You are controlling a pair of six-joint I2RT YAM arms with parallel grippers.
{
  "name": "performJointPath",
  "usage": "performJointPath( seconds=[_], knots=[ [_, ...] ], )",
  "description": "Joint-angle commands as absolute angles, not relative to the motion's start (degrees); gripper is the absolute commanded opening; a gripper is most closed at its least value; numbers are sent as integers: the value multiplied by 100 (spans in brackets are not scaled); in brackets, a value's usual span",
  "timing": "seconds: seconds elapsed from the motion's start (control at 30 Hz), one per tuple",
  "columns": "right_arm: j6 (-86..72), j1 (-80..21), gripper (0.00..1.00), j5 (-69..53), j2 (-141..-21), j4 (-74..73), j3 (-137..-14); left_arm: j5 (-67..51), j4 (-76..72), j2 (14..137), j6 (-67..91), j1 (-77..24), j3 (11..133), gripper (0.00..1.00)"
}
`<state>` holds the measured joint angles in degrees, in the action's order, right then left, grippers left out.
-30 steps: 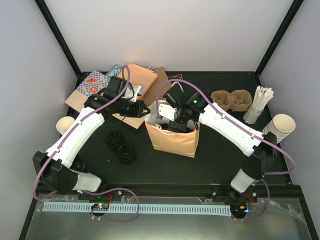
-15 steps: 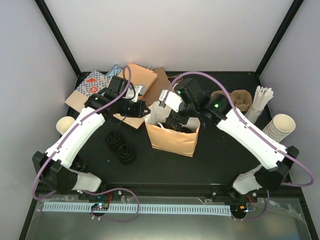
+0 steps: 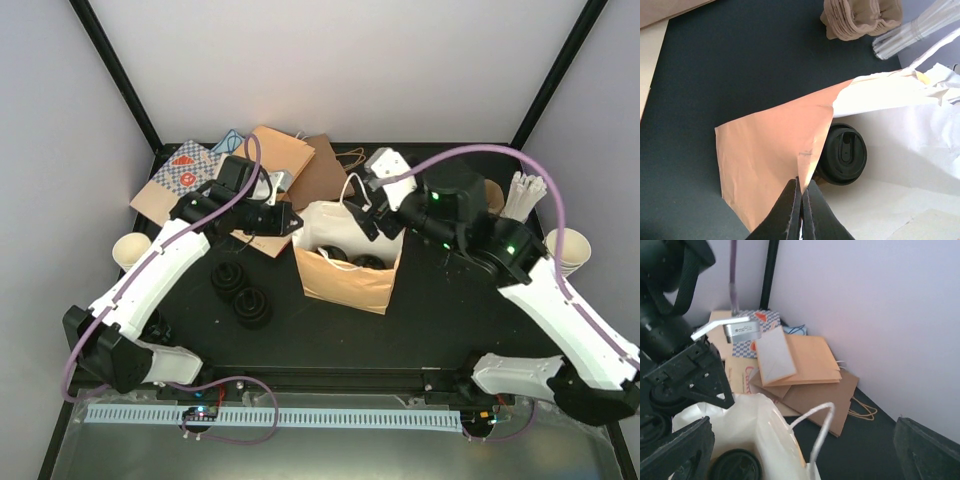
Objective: Pack the takeout coffee
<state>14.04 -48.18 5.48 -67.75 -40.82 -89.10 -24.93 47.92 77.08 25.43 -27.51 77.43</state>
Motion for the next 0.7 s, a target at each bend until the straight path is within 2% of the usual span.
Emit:
performJointPath(
  seconds=[0.0,0.07,0.3,0.5,0.6,0.67],
  knots=[
    [437,-4837,100,999,-6113,-3657,-8484,-2662,4503,7469,2740,-2795,7640,4],
    [244,-4843,100,1026,-5666,-3535,-8093,-2691,4498,7447,2734,-2790,7654,9],
    [-477,-4840,100,1373,-4175,-3546,-6888,-2818,4491,7374,2736,-2794,7646,50],
    [-1086,-4840,100,1663,-3396,-4162,-6223,-2561,4534,6694,2684,-2780,7600,72],
    [-1588,-4836,100,2204,-3084,-4491,-5977,-2148,4482,6176,2643,-2769,7371,76],
    [-1926,-4840,100,2442,-2958,-4779,-5924,-1831,4433,5693,2620,-2768,7091,83]
  ],
)
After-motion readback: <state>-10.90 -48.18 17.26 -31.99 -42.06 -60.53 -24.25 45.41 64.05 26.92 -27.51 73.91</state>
